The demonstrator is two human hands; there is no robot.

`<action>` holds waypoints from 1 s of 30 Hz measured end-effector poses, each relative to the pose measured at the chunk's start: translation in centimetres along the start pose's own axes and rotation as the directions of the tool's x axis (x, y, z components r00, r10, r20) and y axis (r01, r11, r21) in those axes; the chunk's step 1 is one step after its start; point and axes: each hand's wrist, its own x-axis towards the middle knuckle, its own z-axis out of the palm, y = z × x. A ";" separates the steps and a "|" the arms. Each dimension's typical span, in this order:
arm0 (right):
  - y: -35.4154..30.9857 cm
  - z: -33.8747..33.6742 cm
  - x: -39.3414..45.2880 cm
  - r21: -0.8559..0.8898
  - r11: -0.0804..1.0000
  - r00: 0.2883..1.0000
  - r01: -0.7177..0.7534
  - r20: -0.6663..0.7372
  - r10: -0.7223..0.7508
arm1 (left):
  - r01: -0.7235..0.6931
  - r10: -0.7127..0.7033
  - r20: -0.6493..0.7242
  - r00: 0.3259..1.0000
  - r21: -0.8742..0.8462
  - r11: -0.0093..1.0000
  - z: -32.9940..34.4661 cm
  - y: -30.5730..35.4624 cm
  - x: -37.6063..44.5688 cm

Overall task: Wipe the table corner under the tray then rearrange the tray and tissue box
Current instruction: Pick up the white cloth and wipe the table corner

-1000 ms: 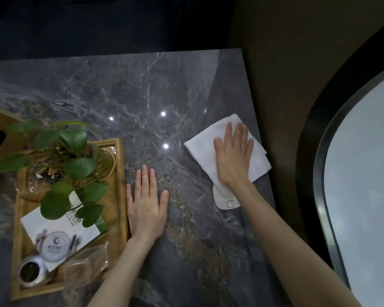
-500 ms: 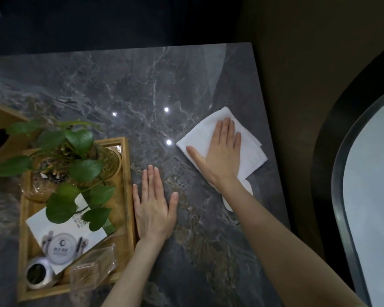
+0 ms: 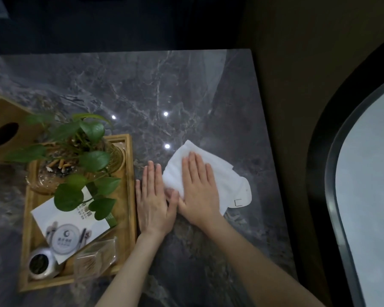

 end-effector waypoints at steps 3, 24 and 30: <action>-0.5 0.5 -2.0 0.015 1.000 1.000 0.021 0.009 -0.022 | -0.012 0.011 -0.018 1.000 -0.042 0.999 -0.1 -0.1 -0.2; 6.4 -3.3 9.3 -0.061 0.947 0.949 -0.316 -0.032 0.314 | 0.020 -0.020 -0.010 1.000 0.022 1.000 0.2 -0.1 0.0; 5.0 -3.0 8.4 -0.071 0.958 0.961 -0.277 -0.034 0.275 | 0.014 -0.014 -0.018 1.000 0.008 1.000 0.0 0.1 -0.1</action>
